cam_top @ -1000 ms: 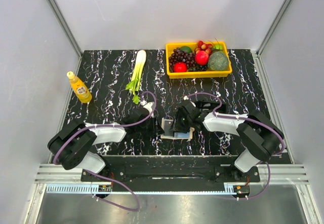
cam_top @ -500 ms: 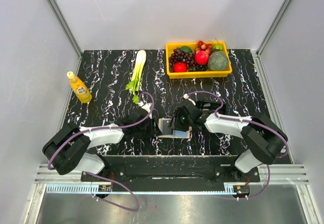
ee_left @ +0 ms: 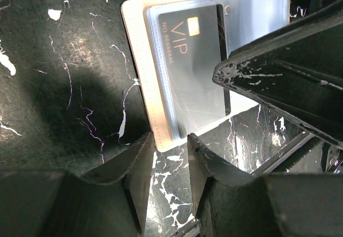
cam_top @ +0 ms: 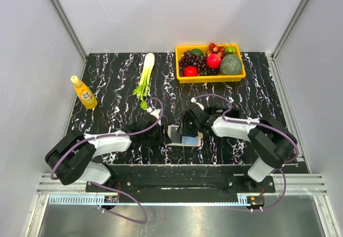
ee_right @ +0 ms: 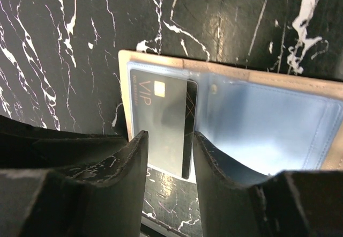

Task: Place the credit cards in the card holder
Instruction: Insert the credit card into the card holder, then pick up the credit card from the storage box.

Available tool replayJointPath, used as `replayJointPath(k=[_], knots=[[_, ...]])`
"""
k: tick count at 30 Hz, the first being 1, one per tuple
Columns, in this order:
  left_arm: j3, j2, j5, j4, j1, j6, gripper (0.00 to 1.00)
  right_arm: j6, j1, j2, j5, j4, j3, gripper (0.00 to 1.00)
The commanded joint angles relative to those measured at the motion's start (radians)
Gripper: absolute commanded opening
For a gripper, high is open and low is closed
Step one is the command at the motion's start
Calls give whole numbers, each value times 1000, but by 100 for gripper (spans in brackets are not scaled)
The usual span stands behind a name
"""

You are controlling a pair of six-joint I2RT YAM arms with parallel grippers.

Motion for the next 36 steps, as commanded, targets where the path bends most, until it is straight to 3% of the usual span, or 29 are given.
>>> replayJointPath(k=[1,16,29,36], knots=[[4,-3,-29,-23,-4,22,36,-33,12,39,26,3,63,45],[5,-8,-38,-35,-1,23,36,-19,12,14,-17,76,29,44],[25,-187,-144,-170,1,51,45,-151,-8,-291,305,-304,134,47],[95,-223,-143,-213,-1,98,47,-183,-258,-487,284,-433,11,49]])
